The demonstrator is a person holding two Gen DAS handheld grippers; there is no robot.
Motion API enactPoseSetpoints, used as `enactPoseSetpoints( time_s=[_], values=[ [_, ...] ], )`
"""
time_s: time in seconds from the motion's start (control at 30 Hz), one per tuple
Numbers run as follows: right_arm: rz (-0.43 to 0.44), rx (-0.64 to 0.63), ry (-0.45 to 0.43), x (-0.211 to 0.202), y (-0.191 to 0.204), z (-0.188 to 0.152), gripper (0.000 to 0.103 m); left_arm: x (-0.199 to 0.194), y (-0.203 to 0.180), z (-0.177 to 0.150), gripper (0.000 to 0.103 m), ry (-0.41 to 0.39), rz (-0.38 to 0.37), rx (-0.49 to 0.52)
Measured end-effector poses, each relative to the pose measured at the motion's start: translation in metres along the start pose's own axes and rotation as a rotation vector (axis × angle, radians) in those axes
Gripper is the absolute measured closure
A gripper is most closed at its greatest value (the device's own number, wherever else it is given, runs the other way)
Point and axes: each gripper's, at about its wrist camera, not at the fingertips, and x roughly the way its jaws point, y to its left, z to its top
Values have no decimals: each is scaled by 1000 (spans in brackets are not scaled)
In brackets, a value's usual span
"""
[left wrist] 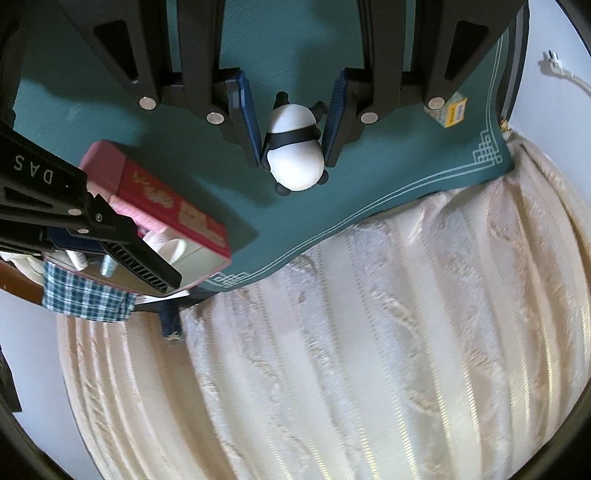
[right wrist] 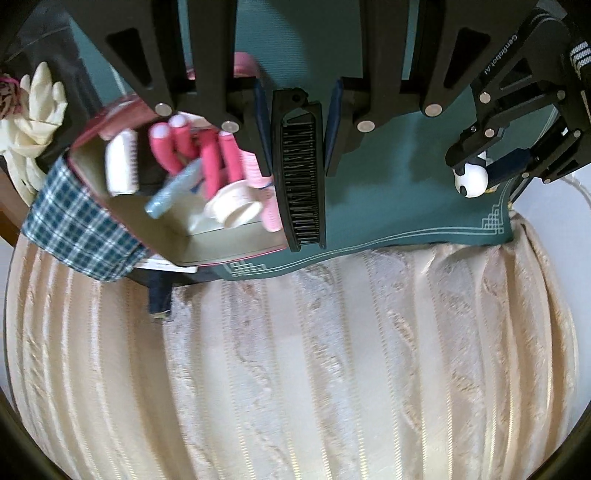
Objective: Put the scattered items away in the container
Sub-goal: 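Carry the panda figure and black brush over the tin box with both grippers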
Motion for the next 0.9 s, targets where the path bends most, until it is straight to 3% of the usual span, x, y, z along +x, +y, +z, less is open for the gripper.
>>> enactPoseSetpoints(
  time_s=[0.43,0.73,0.9],
  values=[
    [-93,74,-31,-19,-69,7,74,7,-60,31,68,-23,-87,68],
    [-148,113,-18,-16,-108,10,74,31,-81,61,68,-12,-311,-14],
    [-153,113,-4,-8,-116,12,74,48,-90,76,68,-2,-390,-48]
  ],
)
